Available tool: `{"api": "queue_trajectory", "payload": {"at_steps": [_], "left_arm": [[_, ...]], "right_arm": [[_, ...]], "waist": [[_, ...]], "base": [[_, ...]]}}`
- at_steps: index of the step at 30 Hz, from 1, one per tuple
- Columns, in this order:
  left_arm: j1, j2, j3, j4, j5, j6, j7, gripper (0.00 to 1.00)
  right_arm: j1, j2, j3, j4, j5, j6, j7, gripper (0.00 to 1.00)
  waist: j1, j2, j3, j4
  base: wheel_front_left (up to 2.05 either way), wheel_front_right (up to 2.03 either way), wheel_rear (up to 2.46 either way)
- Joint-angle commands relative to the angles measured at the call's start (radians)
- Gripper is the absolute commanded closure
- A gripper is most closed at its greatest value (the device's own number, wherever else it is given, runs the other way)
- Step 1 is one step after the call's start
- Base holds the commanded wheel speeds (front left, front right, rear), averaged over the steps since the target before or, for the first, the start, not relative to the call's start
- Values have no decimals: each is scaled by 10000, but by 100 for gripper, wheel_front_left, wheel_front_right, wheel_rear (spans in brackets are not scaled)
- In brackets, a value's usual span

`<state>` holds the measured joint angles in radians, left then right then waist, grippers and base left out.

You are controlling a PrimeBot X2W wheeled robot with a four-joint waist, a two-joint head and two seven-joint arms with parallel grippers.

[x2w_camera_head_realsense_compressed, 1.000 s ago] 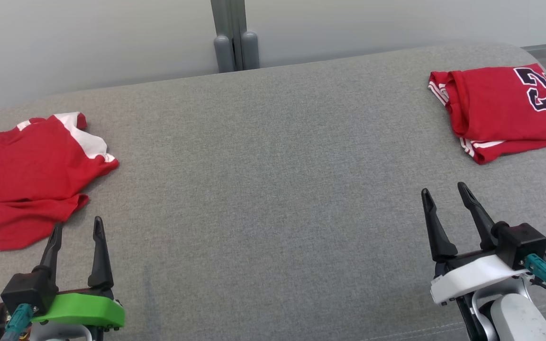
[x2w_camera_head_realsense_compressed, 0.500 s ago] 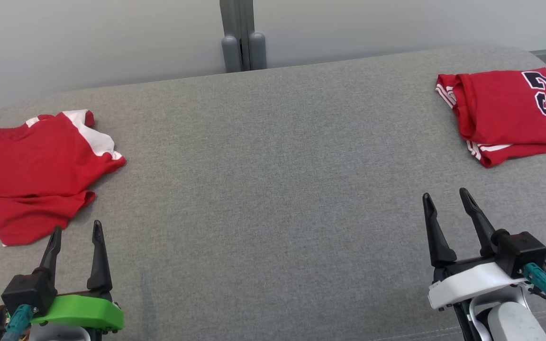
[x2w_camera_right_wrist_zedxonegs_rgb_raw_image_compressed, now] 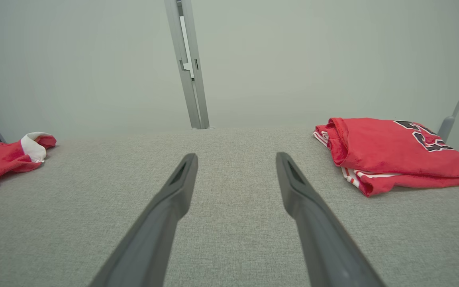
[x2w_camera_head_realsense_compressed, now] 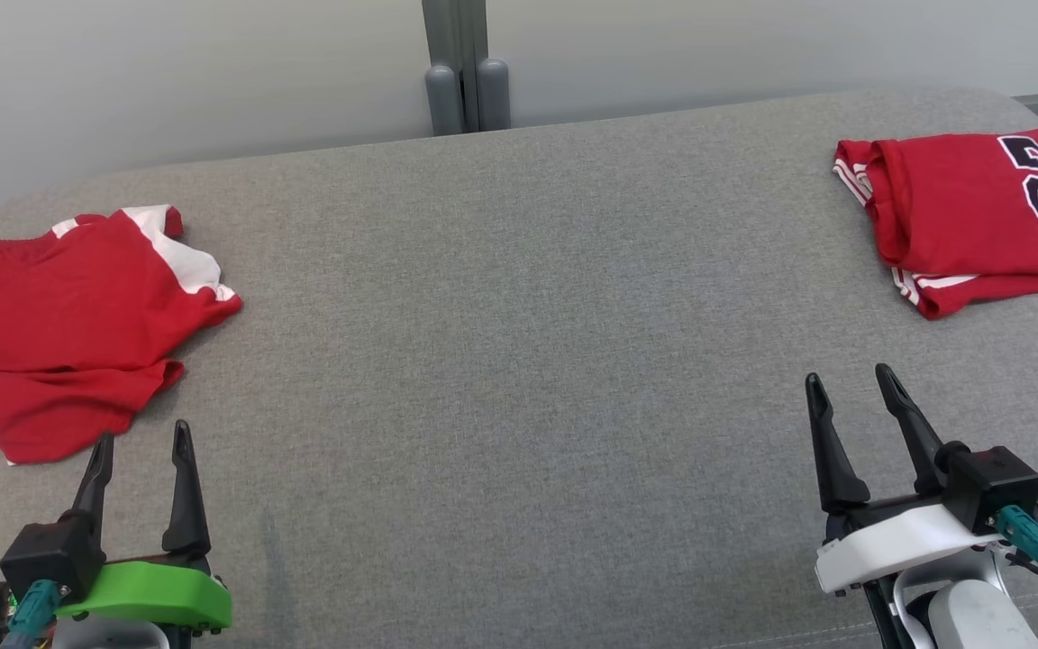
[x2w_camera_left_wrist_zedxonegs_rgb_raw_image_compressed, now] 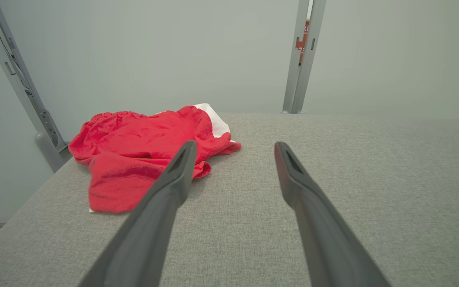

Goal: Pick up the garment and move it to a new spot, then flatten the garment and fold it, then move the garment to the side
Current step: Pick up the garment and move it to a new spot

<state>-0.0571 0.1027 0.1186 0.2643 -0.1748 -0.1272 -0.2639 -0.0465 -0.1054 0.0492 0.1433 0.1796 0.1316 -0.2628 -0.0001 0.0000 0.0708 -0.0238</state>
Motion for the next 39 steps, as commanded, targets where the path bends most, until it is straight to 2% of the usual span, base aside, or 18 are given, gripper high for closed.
{"api": "queue_trajectory", "payload": {"at_steps": [1,8,15,39], "left_arm": [[-96,15,35,-22,37,-34,-2,0],[-90,-21,67,38,52,-39,-2,0],[-143,24,149,72,33,-42,-2,0],[-172,-51,527,136,-51,24,-2,0]], "right_arm": [[79,14,-22,-15,-75,-19,-26,0],[66,40,17,55,-96,-19,-26,0],[88,61,101,57,-73,-19,-26,0],[-119,115,304,366,-51,-19,-26,0]], "waist": [[1,0,10,6],[1,0,-63,97],[1,0,-103,523],[1,0,58,3617]], "base": [[0,0,0],[0,0,0],[0,0,0],[0,0,0]]}}
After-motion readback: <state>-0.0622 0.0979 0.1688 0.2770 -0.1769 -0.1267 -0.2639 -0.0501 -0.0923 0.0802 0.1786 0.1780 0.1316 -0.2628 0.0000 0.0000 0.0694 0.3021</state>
